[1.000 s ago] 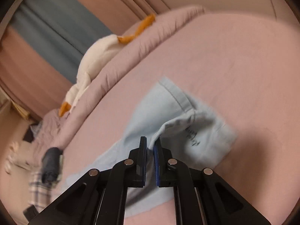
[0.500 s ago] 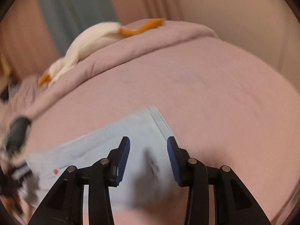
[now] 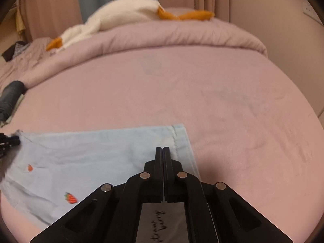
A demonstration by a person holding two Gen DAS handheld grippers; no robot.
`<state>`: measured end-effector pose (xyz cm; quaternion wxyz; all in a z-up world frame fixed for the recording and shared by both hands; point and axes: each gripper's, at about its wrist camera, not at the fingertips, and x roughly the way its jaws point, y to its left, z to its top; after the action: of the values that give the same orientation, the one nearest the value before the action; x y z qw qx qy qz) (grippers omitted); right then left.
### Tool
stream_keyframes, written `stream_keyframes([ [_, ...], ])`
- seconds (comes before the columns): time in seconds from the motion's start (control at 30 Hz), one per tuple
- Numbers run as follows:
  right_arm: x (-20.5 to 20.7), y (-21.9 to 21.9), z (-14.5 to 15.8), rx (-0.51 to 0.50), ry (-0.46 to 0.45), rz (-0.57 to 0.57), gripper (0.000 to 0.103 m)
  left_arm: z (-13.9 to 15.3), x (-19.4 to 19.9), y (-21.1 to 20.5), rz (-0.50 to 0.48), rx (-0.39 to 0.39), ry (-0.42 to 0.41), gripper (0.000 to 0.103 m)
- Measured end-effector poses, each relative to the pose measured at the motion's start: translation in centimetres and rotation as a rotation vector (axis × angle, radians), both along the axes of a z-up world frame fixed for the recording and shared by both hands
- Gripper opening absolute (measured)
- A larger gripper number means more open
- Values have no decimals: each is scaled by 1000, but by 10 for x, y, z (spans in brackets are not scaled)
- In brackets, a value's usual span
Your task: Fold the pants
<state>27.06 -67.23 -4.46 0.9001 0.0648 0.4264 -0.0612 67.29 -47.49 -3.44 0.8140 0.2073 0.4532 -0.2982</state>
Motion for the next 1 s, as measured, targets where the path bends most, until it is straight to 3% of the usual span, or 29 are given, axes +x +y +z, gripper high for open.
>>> stream_keyframes([
  [0.1, 3, 3, 0, -38, 36, 11, 1, -1, 5, -7, -12, 19, 9, 4],
  [0.17, 8, -12, -1, 2, 65, -39, 3, 0, 5, -9, -19, 24, 8, 4],
  [0.2, 11, -16, -1, 23, 68, -53, 10, -1, 3, -9, -25, 30, 6, 5],
  [0.27, 9, -28, 1, 36, 50, -83, 47, 1, 8, -12, -40, 43, 3, 5],
  [0.3, 10, -29, 1, 39, 47, -82, 50, 1, 11, -14, -46, 49, 1, 5],
  [0.4, 15, -29, -7, 43, 88, -52, 48, -2, 3, -16, -54, 58, 4, 5],
  [0.47, 19, -21, -13, 34, 115, -2, 20, 0, -2, -15, -58, 58, 9, 4],
  [0.63, 11, -1, -3, -82, 70, 25, 9, 0, -26, -10, -30, 54, -48, 2],
  [0.73, 2, 1, 17, -108, -7, 3, 8, 6, -36, -2, 17, 14, -119, 1],
  [0.83, 0, 3, 38, -121, -83, -6, 7, 10, -34, 2, 56, -37, -115, 1],
  [0.97, 16, 6, 41, -151, -81, -28, 7, 4, -51, 9, 109, -43, -129, 2],
  [1.0, 21, 6, 37, -156, -62, -35, 7, 4, -75, 18, 118, -33, -147, 3],
])
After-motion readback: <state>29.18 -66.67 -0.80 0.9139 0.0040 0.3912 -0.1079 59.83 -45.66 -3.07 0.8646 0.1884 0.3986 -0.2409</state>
